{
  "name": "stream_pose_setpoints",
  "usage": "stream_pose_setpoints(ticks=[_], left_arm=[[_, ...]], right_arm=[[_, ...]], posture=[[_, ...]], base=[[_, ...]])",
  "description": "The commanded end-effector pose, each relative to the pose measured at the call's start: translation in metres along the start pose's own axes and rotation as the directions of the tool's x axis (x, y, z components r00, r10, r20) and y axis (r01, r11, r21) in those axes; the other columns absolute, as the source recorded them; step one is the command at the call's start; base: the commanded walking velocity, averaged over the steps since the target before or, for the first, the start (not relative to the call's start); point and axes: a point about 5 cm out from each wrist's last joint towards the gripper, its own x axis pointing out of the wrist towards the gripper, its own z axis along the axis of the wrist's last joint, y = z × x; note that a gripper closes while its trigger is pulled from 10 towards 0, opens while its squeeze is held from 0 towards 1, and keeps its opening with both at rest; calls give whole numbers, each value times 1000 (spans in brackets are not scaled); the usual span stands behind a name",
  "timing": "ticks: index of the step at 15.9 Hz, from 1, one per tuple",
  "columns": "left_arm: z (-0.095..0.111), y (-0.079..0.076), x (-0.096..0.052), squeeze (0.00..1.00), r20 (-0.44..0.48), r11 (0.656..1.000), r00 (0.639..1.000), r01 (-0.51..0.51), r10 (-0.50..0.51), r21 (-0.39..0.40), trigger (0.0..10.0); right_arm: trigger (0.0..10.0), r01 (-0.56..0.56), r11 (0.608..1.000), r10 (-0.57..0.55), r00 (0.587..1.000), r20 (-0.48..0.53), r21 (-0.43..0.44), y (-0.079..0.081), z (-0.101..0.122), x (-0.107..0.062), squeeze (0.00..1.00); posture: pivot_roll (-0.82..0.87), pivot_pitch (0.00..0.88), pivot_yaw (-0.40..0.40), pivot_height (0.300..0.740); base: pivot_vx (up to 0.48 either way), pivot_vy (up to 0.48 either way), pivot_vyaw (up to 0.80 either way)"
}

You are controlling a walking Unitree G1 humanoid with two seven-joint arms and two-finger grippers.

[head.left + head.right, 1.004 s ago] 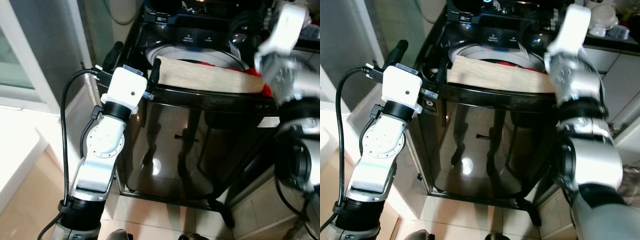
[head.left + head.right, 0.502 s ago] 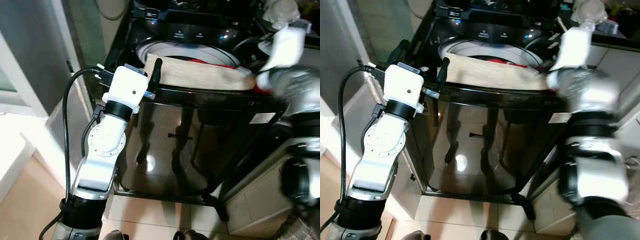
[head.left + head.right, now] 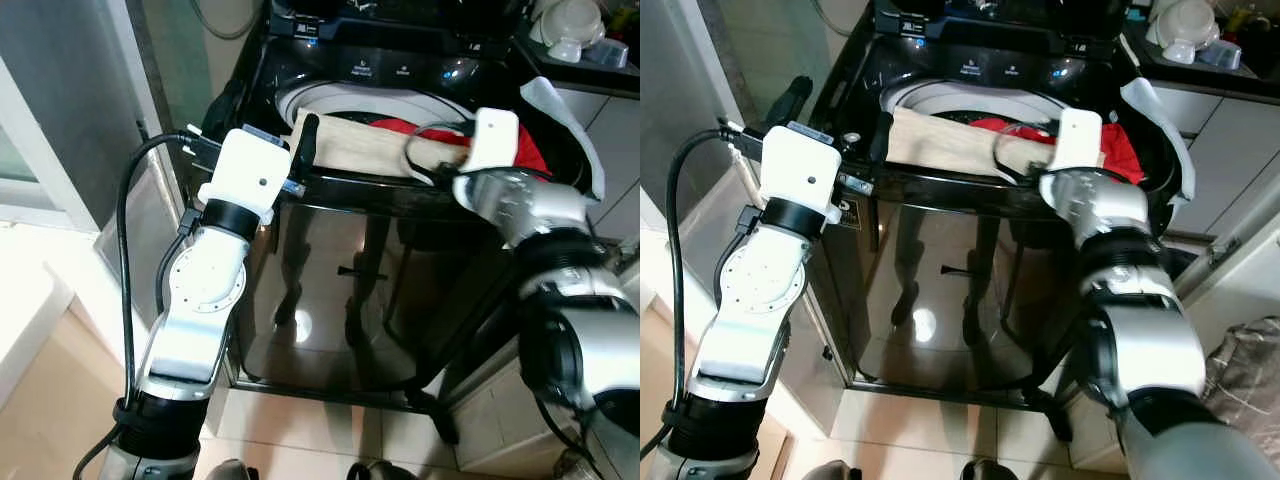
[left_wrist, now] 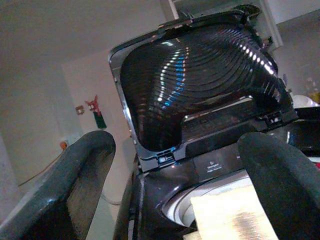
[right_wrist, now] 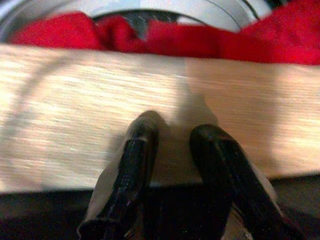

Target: Clothes washing

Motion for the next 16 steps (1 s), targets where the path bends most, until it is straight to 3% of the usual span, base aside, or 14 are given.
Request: stream_pose_setpoints(ticks=[1, 5, 8, 10, 11, 12, 14, 16], left_arm=[[3, 1, 0, 114, 6, 1000, 1000, 8, -8, 7, 10000], [3, 2, 1, 122, 2, 1000, 1000, 13, -13, 8, 10000], [3, 1, 1, 122, 0, 999, 1000, 31, -31, 5, 10000], [3, -1, 2, 118, -2, 999, 999, 44, -44, -2, 10000], [3, -3, 3, 122, -3, 998, 998, 56, -56, -6, 10000], [3, -3, 3, 122, -4, 998, 998, 57, -58, -6, 10000], [1, -3, 3, 125, -7, 998, 998, 58, -58, -6, 10000], [0, -5, 4, 122, -9, 998, 998, 58, -58, -14, 10000]], right_arm=[[10000, 9, 1000, -8, 999, 31, -27, 6, 3, 2, 0], [10000, 46, 999, -44, 997, 61, -20, 13, -1, 8, 0], [10000, 74, 994, -69, 996, 56, -85, 16, -14, 12, 0], [10000, 155, 974, -139, 985, 106, -168, 3, -22, 13, 0], [10000, 273, 939, -231, 951, 204, -211, -13, -21, 12, 0], [10000, 312, 924, -246, 928, 278, -223, -15, -12, 10, 0], [10000, 312, 934, -240, 908, 344, -173, -12, 2, 7, 0], [10000, 372, 915, -208, 768, 606, -156, -4, 43, -8, 0]], posture=[[61, 36, -63, 731], [80, 36, -45, 731], [82, 40, -27, 731], [81, 40, -15, 731], [82, 38, -10, 731], [85, 39, -8, 731], [78, 36, -9, 731], [66, 29, -11, 731]], base=[[0, 0, 0], [0, 0, 0], [0, 0, 0], [0, 0, 0], [0, 0, 0], [0, 0, 0], [0, 0, 0], [0, 0, 0]])
